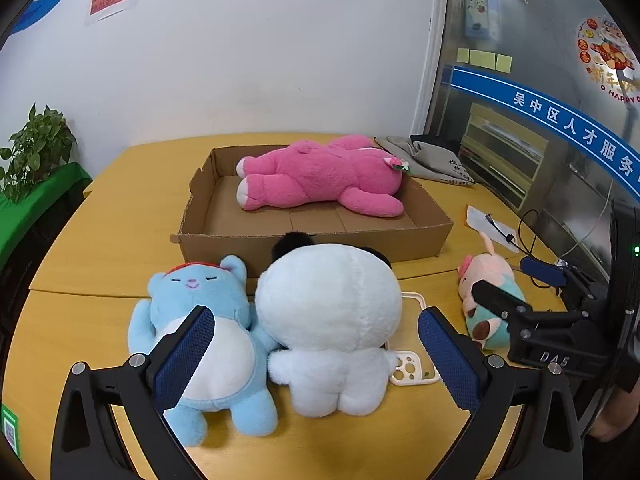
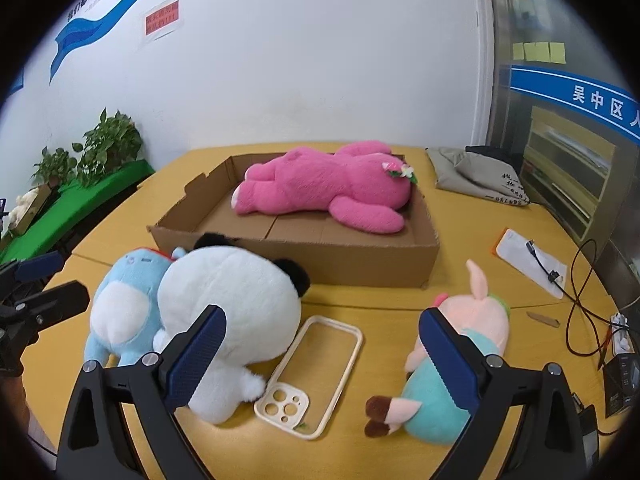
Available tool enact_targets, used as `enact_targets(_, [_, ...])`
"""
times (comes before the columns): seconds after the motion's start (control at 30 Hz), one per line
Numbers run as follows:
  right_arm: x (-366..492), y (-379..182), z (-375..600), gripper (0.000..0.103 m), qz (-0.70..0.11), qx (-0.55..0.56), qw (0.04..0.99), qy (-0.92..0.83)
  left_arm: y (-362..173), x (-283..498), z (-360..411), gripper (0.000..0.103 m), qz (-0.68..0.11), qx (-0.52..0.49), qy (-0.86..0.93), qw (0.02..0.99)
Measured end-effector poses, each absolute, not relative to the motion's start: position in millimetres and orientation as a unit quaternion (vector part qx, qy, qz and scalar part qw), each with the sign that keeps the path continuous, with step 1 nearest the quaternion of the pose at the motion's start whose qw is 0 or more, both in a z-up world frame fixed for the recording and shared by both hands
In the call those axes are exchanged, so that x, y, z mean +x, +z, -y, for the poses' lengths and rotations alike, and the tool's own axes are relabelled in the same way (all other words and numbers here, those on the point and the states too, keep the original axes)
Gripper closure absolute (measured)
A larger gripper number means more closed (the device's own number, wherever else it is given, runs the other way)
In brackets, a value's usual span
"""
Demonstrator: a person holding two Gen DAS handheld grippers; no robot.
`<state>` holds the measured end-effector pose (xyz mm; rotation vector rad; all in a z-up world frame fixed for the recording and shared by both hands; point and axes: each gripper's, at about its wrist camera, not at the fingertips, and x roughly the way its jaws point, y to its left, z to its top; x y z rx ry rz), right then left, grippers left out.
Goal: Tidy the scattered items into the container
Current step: 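Move both grippers toward the pink pig plush with teal body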
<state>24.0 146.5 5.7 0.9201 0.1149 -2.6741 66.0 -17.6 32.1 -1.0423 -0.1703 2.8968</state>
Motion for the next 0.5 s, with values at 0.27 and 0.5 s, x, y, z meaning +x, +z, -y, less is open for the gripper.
enact_targets(0.27, [15.5, 22.0, -146.9, 0.006, -0.043, 0.296, 0.143, -0.944, 43.9, 54.6, 18.6, 0.0, 0.07, -0.317, 0.945, 0.027])
enact_targets(0.5, [6.7, 22.7, -143.7, 0.006, -0.045, 0.296, 0.145, -0.943, 46.2, 50.3, 23.6, 0.0, 0.074, -0.312, 0.947, 0.022])
